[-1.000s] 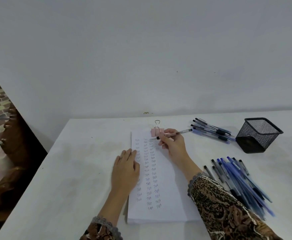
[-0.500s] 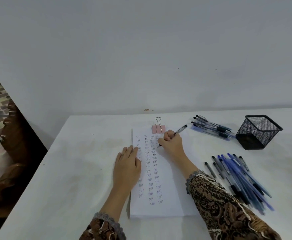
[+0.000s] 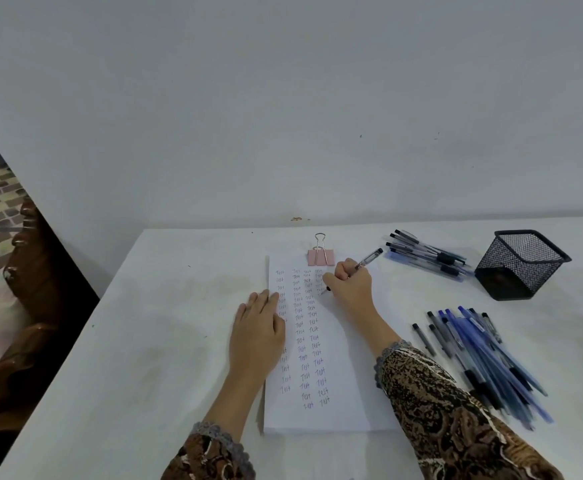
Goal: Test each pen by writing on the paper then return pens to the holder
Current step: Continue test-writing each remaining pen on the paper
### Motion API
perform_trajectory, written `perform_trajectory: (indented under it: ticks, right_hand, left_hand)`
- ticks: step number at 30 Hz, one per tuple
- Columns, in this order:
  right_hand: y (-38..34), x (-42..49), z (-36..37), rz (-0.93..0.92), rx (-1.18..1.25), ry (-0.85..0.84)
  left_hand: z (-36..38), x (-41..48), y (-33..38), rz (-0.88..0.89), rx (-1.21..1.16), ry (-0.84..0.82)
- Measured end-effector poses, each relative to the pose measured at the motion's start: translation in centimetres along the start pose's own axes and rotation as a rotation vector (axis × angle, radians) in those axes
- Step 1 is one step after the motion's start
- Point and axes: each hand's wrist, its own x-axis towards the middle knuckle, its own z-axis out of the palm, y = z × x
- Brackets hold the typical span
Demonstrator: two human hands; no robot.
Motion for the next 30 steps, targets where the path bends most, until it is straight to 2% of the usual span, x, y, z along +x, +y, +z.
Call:
perform_trajectory:
  ticks: [25, 30]
  right_hand:
    - [0.3, -0.1, -0.1, -0.053, -0.039, 0.041]
    - [0.0, 0.6, -1.2, 0.174, 0.218, 0.034]
  left_hand:
    - [0.0, 0.0, 0.0, -0.007, -0.010, 0.015]
    - [0.1, 0.1, 0.1, -0.014, -0.026, 0.028]
